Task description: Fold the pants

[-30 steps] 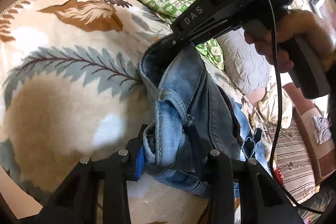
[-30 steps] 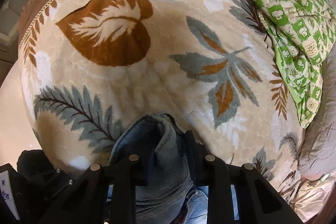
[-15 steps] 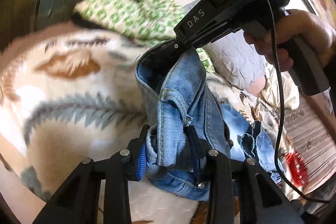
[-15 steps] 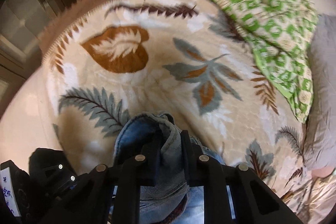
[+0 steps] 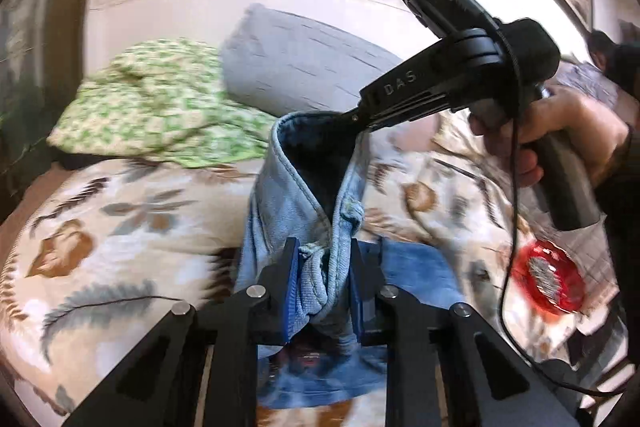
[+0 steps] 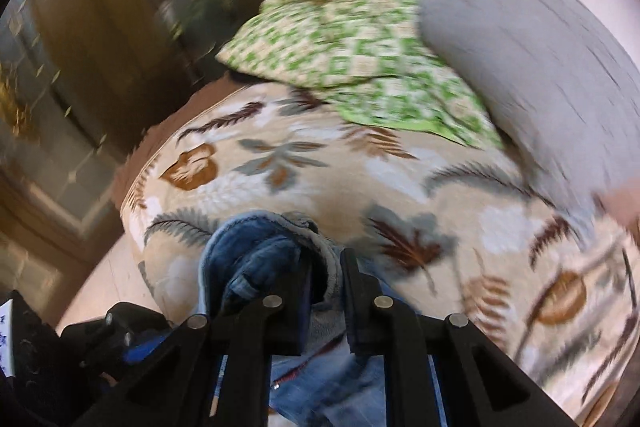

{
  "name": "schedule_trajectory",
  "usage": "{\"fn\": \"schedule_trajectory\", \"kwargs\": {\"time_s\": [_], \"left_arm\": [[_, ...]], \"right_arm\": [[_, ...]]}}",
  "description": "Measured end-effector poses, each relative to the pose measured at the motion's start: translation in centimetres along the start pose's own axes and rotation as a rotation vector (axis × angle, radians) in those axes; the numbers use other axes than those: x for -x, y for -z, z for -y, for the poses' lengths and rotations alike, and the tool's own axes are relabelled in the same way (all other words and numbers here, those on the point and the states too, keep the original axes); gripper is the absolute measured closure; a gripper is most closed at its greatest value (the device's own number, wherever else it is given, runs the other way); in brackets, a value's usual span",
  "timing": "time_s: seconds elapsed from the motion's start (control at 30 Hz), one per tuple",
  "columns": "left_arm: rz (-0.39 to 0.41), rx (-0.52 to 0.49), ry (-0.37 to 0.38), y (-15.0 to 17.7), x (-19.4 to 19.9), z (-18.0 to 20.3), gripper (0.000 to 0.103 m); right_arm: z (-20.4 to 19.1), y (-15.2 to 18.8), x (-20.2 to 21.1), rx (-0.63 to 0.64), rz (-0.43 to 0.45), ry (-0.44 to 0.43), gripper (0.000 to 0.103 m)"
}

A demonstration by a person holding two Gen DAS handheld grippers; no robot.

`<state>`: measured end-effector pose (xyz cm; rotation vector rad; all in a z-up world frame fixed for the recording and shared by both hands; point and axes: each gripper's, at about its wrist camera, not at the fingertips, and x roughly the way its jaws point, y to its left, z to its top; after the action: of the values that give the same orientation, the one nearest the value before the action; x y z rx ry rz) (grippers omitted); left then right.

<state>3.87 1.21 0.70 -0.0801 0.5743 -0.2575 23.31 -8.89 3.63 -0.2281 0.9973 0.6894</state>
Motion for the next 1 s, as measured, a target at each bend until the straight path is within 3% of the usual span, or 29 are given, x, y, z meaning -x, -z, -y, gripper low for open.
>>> {"fn": "schedule_trajectory", "kwargs": {"time_s": [0.1,0.3,0.5,0.63,0.77,1.0], "left_arm": [[-0.022,-0.069,0.003,0.0,-1.5,3.1,0.082],[-0.082,-0.104,0.039,1.3,-4.2,6.3,0.083],[-0.136,-0.179,0.078,3.6,-5.8,10.5,0.084],[-0.205,-0.222,0.094,5.6,-9.0,12.7,0.084],[-0.351,-0.188,0.149,8.5,-13.4,12.6,0.084],[-0.349,-0.212,0.148,8.6,-13.4,12.9,0.081]], "right_arm": [[3.7,2.1,1.8,-0.079,0.037,-0.009,0.095],[8.5,5.9,2.5,-0.159,0.042,-0.001,0.098],[11.2,9.5,1.8,-0.206,0.021,0.002,0.098],[13.4,12.7,-0.1,-0.252,-0.035,0.045,0.098],[15.9,15.7,-3.9,-0.33,-0.13,0.078,0.098],[18.0,17.5,-4.1,-0.436,-0.12,0.068,0.097]]}}
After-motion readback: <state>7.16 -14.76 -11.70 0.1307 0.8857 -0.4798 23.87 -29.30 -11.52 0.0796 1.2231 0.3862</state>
